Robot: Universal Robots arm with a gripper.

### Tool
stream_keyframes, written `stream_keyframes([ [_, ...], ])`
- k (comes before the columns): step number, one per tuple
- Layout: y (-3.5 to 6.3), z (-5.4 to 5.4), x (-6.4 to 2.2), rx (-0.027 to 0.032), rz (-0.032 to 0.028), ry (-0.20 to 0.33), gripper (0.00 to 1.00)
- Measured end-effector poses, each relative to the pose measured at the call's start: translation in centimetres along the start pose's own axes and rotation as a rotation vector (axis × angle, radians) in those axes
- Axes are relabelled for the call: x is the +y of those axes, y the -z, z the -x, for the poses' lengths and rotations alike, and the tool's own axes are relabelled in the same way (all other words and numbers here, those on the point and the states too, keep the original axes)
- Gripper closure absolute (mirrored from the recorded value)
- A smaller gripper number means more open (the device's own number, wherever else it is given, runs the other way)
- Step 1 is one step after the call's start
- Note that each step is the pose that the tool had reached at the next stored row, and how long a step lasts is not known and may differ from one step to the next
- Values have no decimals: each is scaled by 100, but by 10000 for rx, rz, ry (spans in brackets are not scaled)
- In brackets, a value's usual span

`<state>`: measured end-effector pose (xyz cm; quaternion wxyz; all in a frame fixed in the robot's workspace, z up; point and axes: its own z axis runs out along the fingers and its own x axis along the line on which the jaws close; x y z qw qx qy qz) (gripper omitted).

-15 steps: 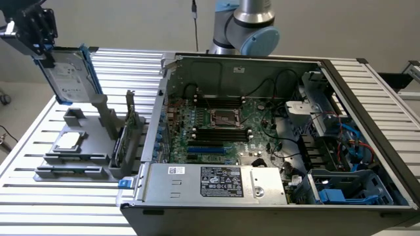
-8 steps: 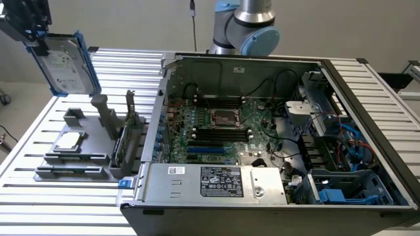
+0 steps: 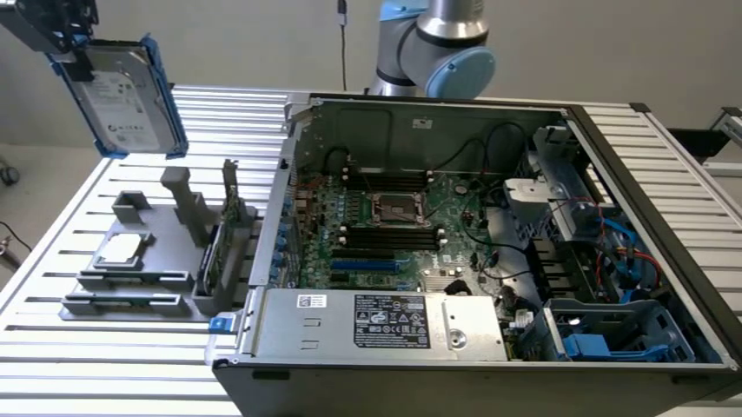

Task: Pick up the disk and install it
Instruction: 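Pick up the disk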

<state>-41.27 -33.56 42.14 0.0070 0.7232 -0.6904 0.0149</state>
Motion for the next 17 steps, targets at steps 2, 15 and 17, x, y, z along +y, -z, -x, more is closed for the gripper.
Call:
stream_keyframes([
  [2, 59, -5, -66, -5, 6, 45, 68],
  [15, 463, -44, -614, -70, 82, 184, 68],
  [17, 511, -51, -707, -78, 98, 192, 68],
])
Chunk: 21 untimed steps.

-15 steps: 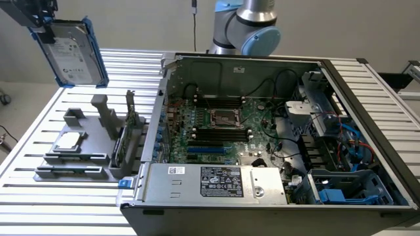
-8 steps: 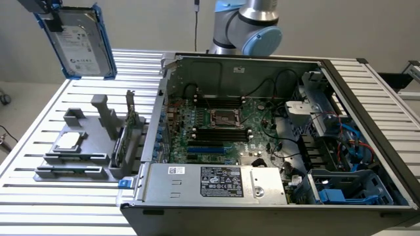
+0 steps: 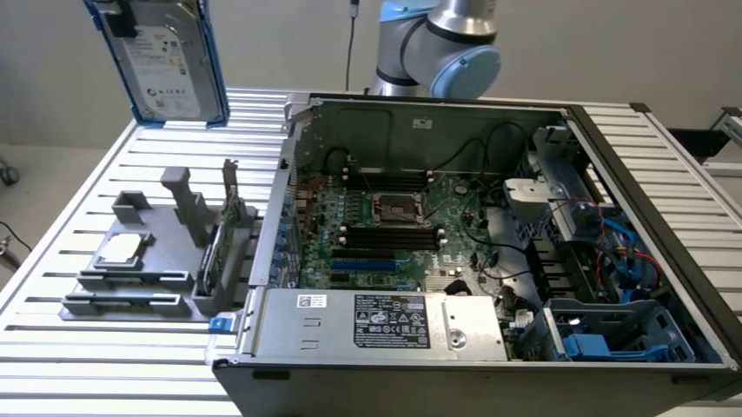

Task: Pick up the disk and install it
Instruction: 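Pick up the disk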

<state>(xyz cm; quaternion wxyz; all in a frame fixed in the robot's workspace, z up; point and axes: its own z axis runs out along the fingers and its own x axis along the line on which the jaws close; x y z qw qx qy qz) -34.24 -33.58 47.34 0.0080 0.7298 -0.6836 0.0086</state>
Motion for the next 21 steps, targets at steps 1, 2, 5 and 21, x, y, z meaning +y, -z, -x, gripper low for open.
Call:
stream_keyframes([
  [1, 23, -3, -45, -4, 7, 3, 68],
  [2, 45, -7, -90, -8, 15, 6, 68],
  [5, 103, -17, -224, -14, 42, 15, 68],
  [21, 197, -114, -951, -53, 127, 24, 68],
])
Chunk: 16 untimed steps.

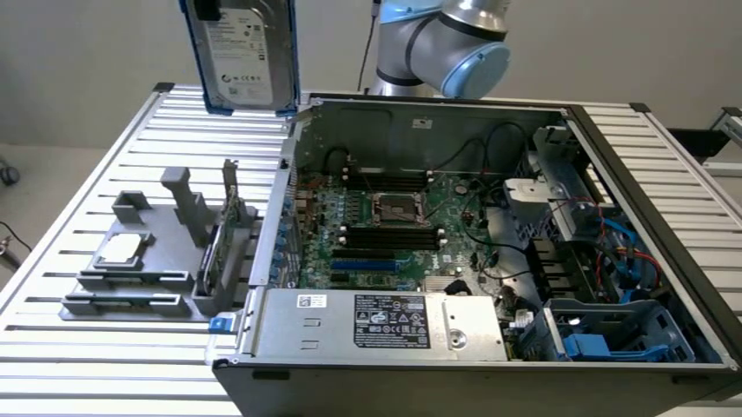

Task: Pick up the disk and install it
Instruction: 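Pick up the disk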

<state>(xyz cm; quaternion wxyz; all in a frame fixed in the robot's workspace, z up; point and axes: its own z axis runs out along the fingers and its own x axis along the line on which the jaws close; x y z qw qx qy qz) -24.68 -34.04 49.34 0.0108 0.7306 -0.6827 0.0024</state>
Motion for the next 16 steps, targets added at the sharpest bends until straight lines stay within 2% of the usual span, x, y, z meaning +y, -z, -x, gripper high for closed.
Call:
stream_keyframes([
  [9, -65, -82, -403, 4, -59, 0, 68],
  [16, -89, -218, -703, 4, -62, 0, 68],
])
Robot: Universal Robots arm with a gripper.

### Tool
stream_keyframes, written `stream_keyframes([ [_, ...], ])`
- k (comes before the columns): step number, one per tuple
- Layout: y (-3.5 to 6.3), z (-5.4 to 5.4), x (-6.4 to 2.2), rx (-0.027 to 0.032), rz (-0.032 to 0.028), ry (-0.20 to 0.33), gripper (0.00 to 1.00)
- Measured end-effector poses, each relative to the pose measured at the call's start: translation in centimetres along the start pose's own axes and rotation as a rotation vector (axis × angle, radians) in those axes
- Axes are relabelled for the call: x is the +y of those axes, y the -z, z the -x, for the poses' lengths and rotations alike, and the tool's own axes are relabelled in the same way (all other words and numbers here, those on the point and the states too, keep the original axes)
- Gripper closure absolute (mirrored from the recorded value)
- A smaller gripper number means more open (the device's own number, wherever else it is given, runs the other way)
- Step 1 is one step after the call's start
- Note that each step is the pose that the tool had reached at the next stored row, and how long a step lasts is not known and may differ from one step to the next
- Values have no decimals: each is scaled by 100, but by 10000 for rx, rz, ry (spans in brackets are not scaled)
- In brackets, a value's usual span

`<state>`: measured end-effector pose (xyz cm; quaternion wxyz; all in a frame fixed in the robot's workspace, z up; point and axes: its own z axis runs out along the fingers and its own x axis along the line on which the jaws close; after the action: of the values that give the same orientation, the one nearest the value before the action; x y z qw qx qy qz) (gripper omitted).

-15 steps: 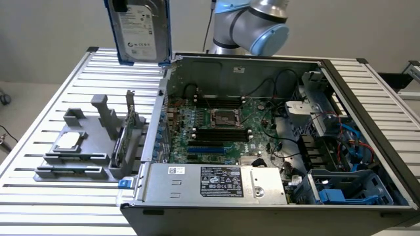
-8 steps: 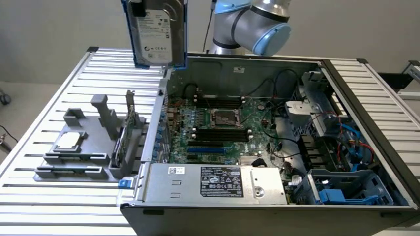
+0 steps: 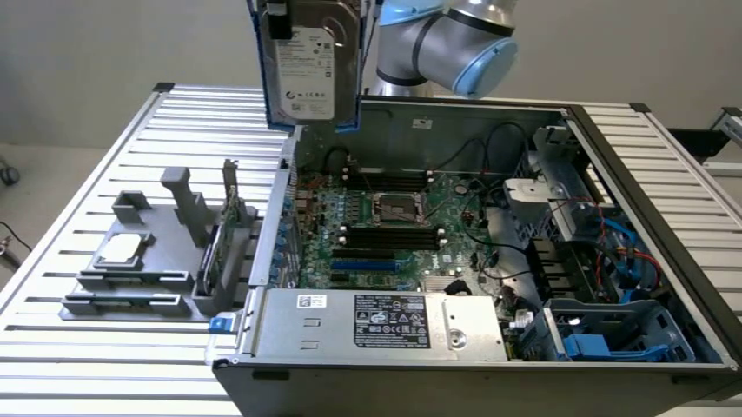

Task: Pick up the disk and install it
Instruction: 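Pick up the disk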

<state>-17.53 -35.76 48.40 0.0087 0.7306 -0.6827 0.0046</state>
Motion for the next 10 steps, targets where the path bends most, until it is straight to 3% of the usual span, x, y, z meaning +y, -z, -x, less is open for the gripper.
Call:
stream_keyframes([
  [10, -6, -232, -366, 0, 0, -1, 68],
])
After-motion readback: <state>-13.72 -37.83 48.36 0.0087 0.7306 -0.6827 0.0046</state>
